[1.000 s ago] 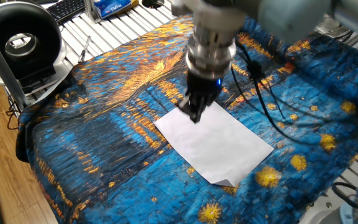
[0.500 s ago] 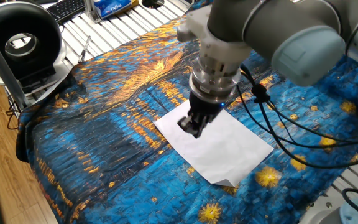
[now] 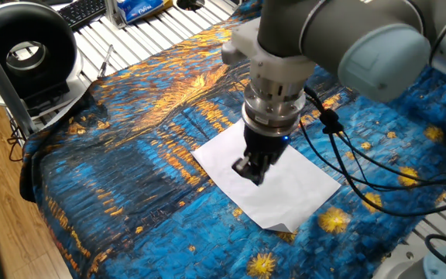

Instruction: Flip over and spread out the paper that is laid flat on the table

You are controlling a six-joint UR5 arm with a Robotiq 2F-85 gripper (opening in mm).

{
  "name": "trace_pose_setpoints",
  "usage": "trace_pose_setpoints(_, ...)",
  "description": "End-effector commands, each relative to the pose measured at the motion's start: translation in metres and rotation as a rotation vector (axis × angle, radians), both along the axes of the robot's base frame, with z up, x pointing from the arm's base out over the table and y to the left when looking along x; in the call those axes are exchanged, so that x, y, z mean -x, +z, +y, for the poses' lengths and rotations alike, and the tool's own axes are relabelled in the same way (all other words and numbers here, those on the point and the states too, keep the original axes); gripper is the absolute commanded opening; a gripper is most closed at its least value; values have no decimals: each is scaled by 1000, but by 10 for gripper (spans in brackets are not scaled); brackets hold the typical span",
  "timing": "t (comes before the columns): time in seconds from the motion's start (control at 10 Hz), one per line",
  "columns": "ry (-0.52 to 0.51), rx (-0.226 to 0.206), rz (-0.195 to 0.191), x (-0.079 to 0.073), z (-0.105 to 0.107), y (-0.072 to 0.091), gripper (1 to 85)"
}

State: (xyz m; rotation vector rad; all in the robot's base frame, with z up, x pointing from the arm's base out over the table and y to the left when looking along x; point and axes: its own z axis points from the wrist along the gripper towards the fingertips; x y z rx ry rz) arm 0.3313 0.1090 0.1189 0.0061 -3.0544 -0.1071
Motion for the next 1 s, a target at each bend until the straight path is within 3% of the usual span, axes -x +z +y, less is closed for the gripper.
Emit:
trace_pose_setpoints(0.0,9,6,59,16,-2,3,10)
trace_pose_setpoints(0.2,6,-2,11,4,1,1,10)
trace_pose_setpoints(0.4,38,4,9,4,0,-29,10)
trace_pose_setpoints(0.6,41,8,-17,4,1,-67,10)
trace_pose_setpoints(0.7,48,13,-3,10,-1,-81,10)
trace_pose_setpoints(0.9,48,12,-28,12,1,-100,10)
